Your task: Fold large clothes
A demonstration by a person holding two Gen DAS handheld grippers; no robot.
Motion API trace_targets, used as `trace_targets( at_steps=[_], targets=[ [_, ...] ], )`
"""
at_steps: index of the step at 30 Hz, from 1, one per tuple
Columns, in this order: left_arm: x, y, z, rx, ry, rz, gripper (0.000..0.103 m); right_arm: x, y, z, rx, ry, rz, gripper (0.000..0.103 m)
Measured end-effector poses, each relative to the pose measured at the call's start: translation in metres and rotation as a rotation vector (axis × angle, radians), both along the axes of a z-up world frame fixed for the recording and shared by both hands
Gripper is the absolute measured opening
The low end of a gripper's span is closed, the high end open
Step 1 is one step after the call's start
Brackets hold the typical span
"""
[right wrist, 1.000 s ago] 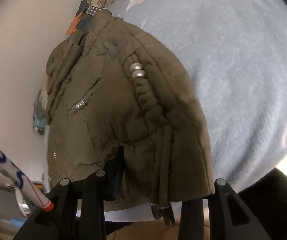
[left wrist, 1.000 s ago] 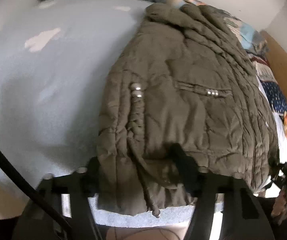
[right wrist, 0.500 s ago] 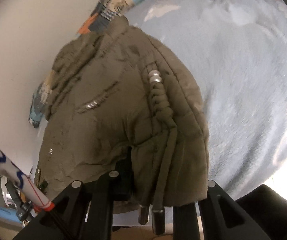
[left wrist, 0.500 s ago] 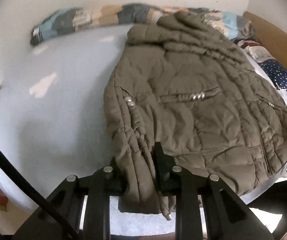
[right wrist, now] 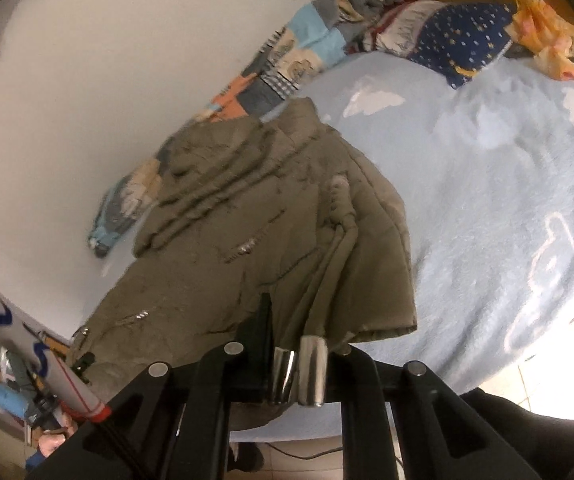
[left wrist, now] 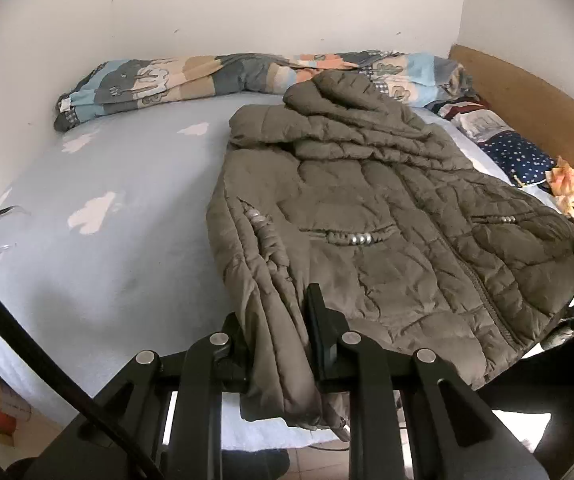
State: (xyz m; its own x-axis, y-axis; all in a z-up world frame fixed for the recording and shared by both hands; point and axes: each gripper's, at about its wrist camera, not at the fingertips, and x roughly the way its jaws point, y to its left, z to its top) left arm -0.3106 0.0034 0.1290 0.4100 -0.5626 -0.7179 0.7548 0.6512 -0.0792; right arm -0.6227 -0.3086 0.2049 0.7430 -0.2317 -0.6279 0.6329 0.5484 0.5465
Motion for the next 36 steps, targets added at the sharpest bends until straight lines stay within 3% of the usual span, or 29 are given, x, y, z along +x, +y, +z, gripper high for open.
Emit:
trace_targets(
  at_steps=[5, 10, 16, 19, 22, 26, 29, 33, 36],
  targets=[
    [0.016, -0.003, 0.030, -0.043, -0.002, -0.038, 0.020, -0.006, 0.000, 0.031, -0.046, -0.088, 0.026, 0.012],
    [0.047, -0.023, 0.081, -0.123, -0.017, -0.059, 0.021, 0.009, -0.021, 0.078, -0.113, -0.141, 0.043, 0.012],
    [0.102, -0.072, 0.141, -0.196, -0.001, -0.036, 0.023, 0.049, -0.063, 0.138, -0.158, -0.177, 0.029, 0.012],
    [0.135, -0.110, 0.163, -0.207, -0.007, -0.019, 0.025, 0.076, -0.093, 0.150, -0.192, -0.172, 0.013, 0.012],
    [0.182, -0.149, 0.174, -0.227, 0.074, -0.008, 0.026, 0.109, -0.134, 0.150, -0.211, -0.142, -0.014, 0.012],
    [0.235, -0.182, 0.175, -0.266, 0.177, 0.013, 0.031, 0.153, -0.198, 0.123, -0.191, -0.091, -0.063, 0.011],
    [0.263, -0.198, 0.171, -0.300, 0.224, -0.005, 0.033, 0.199, -0.249, 0.128, -0.190, -0.037, -0.097, 0.011],
    [0.288, -0.215, 0.151, -0.289, 0.255, -0.007, 0.034, 0.258, -0.314, 0.107, -0.173, 0.032, -0.118, 0.011],
    [0.302, -0.219, 0.136, -0.271, 0.224, 0.014, 0.047, 0.298, -0.347, 0.082, -0.181, 0.108, -0.122, 0.011]
  ],
)
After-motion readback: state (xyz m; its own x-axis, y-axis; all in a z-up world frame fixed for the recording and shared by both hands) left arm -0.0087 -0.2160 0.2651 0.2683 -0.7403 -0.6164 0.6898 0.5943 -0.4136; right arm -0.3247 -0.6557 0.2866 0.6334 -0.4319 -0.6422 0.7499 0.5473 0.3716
